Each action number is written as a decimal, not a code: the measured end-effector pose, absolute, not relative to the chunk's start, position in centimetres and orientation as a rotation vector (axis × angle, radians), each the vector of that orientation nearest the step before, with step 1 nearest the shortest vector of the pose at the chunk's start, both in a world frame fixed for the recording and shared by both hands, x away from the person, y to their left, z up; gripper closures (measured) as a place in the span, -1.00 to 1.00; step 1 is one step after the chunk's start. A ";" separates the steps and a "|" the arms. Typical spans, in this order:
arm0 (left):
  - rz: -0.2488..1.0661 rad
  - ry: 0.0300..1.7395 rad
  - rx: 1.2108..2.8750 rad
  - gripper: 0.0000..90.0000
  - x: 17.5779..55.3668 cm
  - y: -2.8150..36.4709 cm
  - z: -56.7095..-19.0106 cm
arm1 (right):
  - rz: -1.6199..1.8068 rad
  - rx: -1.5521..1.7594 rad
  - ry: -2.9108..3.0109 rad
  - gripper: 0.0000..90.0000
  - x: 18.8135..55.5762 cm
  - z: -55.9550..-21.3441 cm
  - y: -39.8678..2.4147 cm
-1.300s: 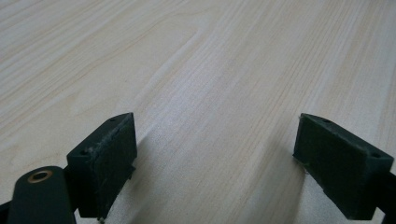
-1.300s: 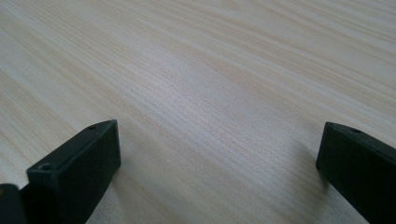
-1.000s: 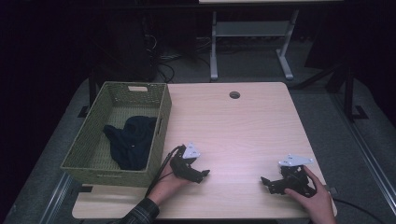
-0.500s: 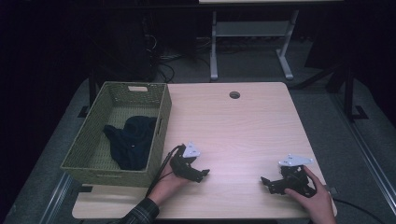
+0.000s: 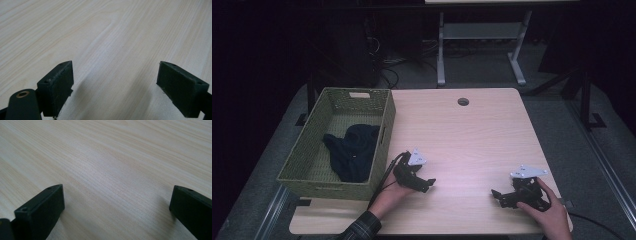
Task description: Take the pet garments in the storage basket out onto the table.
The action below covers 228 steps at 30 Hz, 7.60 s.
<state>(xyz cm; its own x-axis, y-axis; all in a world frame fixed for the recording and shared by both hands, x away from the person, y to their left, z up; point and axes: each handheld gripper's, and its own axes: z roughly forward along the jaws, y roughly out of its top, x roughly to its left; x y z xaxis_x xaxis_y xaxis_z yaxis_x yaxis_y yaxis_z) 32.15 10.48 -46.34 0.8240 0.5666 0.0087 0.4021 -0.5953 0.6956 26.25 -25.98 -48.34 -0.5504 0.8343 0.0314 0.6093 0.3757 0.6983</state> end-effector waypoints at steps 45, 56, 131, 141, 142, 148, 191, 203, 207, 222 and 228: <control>0.296 0.707 2.336 -0.70 32.4 11.0 -43.6 | 0.965 1.265 2.314 -1.00 26.3 -48.3 -26.0; 0.296 0.701 2.318 -0.70 32.5 11.0 -42.5 | 0.965 1.265 2.314 -1.00 26.3 -48.3 -26.0; 0.286 0.711 2.213 -0.70 34.3 15.8 -35.2 | 0.967 1.265 2.313 -1.00 26.3 -48.4 -26.0; 0.304 0.753 2.182 -0.70 34.4 17.8 -34.5 | 0.967 1.265 2.313 -1.00 26.3 -48.4 -26.0; 0.306 0.760 2.174 -0.70 34.4 18.0 -34.4 | 0.967 1.265 2.313 -1.00 26.3 -48.3 -26.0; 0.325 0.783 2.158 -0.70 34.5 19.6 -33.8 | 0.968 1.264 2.313 -1.00 26.3 -48.4 -26.0; 0.426 1.009 2.144 -0.70 36.9 29.2 -36.5 | 0.967 1.265 2.313 -1.00 26.3 -48.4 -26.0; 0.403 1.041 2.254 -0.70 38.2 29.0 -39.2 | 0.967 1.265 2.313 -1.00 26.3 -48.3 -26.0; 0.383 1.055 2.319 -0.70 38.6 28.7 -40.3 | 0.967 1.265 2.313 -1.00 26.3 -48.3 -26.0; 0.386 1.087 2.471 -0.69 39.0 27.5 -42.6 | 0.967 1.265 2.313 -1.00 26.3 -48.4 -26.0; 0.341 1.075 2.536 -0.68 39.0 27.1 -43.0 | 0.967 1.265 2.313 -1.00 26.3 -48.4 -26.0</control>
<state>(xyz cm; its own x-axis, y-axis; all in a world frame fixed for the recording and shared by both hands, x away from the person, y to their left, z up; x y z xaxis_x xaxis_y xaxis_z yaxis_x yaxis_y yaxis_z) 38.95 27.11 -43.04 0.6806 0.7285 0.0786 0.6406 -0.6437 0.4187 26.30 -25.96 -48.35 -0.5502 0.8344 0.0324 0.6091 0.3746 0.6991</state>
